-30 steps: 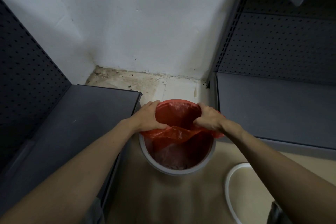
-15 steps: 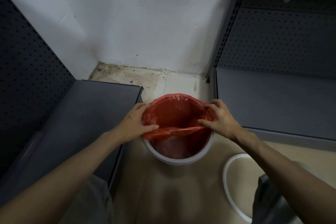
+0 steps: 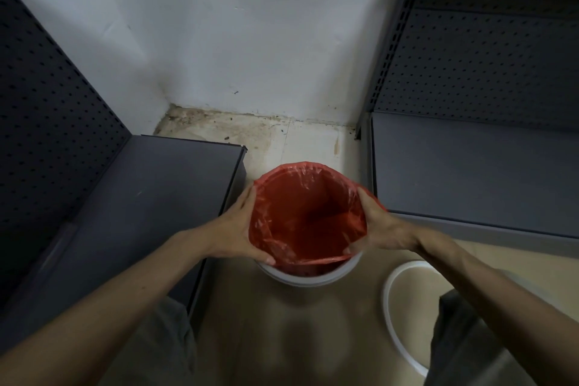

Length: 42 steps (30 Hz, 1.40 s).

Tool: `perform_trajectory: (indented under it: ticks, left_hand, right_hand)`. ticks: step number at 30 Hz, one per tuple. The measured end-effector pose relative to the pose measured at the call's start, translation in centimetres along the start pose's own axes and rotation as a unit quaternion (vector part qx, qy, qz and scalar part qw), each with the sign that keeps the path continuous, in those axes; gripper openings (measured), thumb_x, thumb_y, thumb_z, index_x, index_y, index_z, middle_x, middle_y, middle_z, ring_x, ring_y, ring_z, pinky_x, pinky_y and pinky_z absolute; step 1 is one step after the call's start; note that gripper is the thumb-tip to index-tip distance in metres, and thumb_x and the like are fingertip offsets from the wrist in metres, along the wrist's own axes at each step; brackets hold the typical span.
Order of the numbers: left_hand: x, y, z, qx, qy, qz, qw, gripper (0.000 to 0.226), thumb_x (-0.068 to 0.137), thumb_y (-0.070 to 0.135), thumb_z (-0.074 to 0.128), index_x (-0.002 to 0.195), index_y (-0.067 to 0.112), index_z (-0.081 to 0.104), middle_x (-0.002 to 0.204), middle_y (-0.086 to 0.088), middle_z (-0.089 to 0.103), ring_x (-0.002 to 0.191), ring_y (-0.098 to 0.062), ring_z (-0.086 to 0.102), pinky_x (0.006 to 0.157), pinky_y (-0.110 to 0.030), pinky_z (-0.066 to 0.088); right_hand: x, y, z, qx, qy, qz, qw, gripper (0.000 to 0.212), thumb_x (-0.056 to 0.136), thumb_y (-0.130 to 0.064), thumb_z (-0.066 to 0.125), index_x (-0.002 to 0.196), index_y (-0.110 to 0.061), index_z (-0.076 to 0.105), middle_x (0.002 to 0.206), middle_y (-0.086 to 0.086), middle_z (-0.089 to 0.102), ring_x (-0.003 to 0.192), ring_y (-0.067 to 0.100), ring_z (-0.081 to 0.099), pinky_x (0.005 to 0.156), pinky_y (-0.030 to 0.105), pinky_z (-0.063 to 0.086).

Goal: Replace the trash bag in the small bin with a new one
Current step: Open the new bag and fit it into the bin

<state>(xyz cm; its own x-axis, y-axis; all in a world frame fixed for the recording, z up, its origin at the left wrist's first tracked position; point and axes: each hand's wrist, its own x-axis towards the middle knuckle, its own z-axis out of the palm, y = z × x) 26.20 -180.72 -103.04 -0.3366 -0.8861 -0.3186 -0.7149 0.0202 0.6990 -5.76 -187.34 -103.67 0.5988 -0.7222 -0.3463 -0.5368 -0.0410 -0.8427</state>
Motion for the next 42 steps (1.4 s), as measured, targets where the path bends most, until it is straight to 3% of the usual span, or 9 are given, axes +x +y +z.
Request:
perform_trajectory:
  ticks: [3, 7, 11, 17, 23, 27, 30, 38, 42]
  left_hand:
    - [0.8, 0.4, -0.4, 0.036, -0.031, 0.000, 0.999, 0.146, 0.056, 0.052, 0.091, 0.142, 0.046, -0.027, 0.146, 0.032, -0.013, 0.139, 0.003, 0.000, 0.116, -0.032, 0.007]
    - [2.1, 0.5, -1.1, -0.001, 0.011, 0.008, 1.000, 0.138, 0.054, 0.056, 0.091, 0.151, 0.040, -0.006, 0.155, 0.017, 0.009, 0.143, -0.008, 0.019, 0.119, -0.048, 0.024]
    - [1.2, 1.2, -0.7, 0.140, 0.073, 0.022, 0.987, 0.128, 0.066, 0.067, 0.075, 0.153, 0.036, -0.013, 0.160, 0.016, -0.011, 0.145, -0.006, 0.000, 0.118, -0.037, 0.008]
    - [-2.5, 0.9, -0.3, 0.189, 0.116, 0.089, 0.971, 0.076, 0.084, 0.065, 0.055, 0.148, 0.031, 0.033, 0.163, 0.007, 0.003, 0.149, -0.016, 0.014, 0.116, -0.052, 0.030]
    - [-4.9, 0.0, 0.4, 0.228, 0.028, 0.112, 0.967, 0.075, 0.077, 0.072, 0.060, 0.138, 0.035, 0.035, 0.161, 0.014, 0.001, 0.145, -0.002, 0.010, 0.115, -0.026, 0.020]
    - [-4.8, -0.8, 1.4, 0.208, 0.074, 0.145, 0.965, 0.048, 0.084, 0.056, 0.064, 0.119, 0.030, 0.043, 0.159, 0.011, 0.010, 0.141, -0.005, 0.026, 0.109, -0.018, 0.032]
    - [-4.4, -1.3, 2.1, 0.221, 0.085, 0.169, 0.957, 0.036, 0.088, 0.052, 0.061, 0.109, 0.027, 0.046, 0.157, 0.007, 0.017, 0.139, -0.007, 0.032, 0.105, -0.013, 0.031]
    - [-2.1, -2.2, -0.1, 0.231, 0.107, 0.164, 0.953, 0.026, 0.088, 0.035, 0.062, 0.081, 0.019, 0.043, 0.154, -0.006, 0.029, 0.135, -0.022, 0.043, 0.099, -0.034, 0.051]
    - [-0.8, -2.1, -1.1, 0.222, 0.133, 0.148, 0.955, 0.025, 0.086, 0.026, 0.067, 0.077, 0.017, 0.046, 0.152, -0.009, 0.031, 0.133, -0.026, 0.046, 0.096, -0.037, 0.053]
  right_hand:
    - [1.0, 0.8, 0.3, -0.035, 0.024, -0.010, 0.999, 0.137, 0.044, -0.041, 0.096, 0.146, -0.047, 0.005, 0.147, -0.008, 0.031, 0.138, 0.018, 0.035, 0.106, 0.054, 0.042]
    - [1.9, 0.3, 0.3, -0.047, 0.063, -0.010, 0.997, 0.130, 0.047, -0.033, 0.092, 0.146, -0.042, 0.008, 0.144, -0.006, 0.031, 0.136, 0.019, 0.034, 0.109, 0.054, 0.038]
    - [1.6, -0.2, 0.2, -0.203, 0.102, 0.021, 0.974, 0.125, 0.059, -0.049, 0.084, 0.152, -0.029, 0.002, 0.160, 0.002, 0.007, 0.145, 0.027, 0.014, 0.119, 0.050, 0.020]
    - [-2.0, -0.8, 0.3, -0.350, 0.126, -0.102, 0.922, 0.072, 0.073, -0.067, 0.054, 0.137, -0.034, 0.047, 0.158, 0.007, 0.019, 0.145, 0.031, 0.022, 0.112, 0.059, 0.029]
    - [-4.4, -0.6, 0.0, -0.331, 0.070, -0.119, 0.933, 0.071, 0.072, -0.083, 0.046, 0.132, -0.047, 0.034, 0.159, 0.005, 0.016, 0.144, 0.027, 0.023, 0.112, 0.050, 0.035]
    - [-4.5, -0.4, 0.0, -0.351, 0.051, -0.174, 0.919, 0.072, 0.073, -0.065, 0.059, 0.134, -0.045, 0.026, 0.158, 0.004, 0.010, 0.142, 0.015, 0.014, 0.110, 0.037, 0.028]
    - [-4.3, 0.3, 0.3, -0.350, 0.055, -0.211, 0.911, 0.060, 0.080, -0.055, 0.060, 0.132, -0.038, 0.034, 0.157, 0.005, 0.011, 0.143, 0.024, 0.023, 0.109, 0.045, 0.038]
    - [-2.0, 0.3, 0.0, -0.366, 0.072, -0.194, 0.907, 0.031, 0.083, -0.045, 0.066, 0.103, -0.030, 0.049, 0.151, 0.014, 0.032, 0.144, 0.031, 0.028, 0.107, 0.052, 0.040]
    - [-0.6, 0.6, -0.7, -0.383, 0.120, -0.168, 0.900, 0.032, 0.086, -0.042, 0.066, 0.113, -0.027, 0.060, 0.152, 0.015, 0.032, 0.140, 0.030, 0.034, 0.108, 0.049, 0.039]
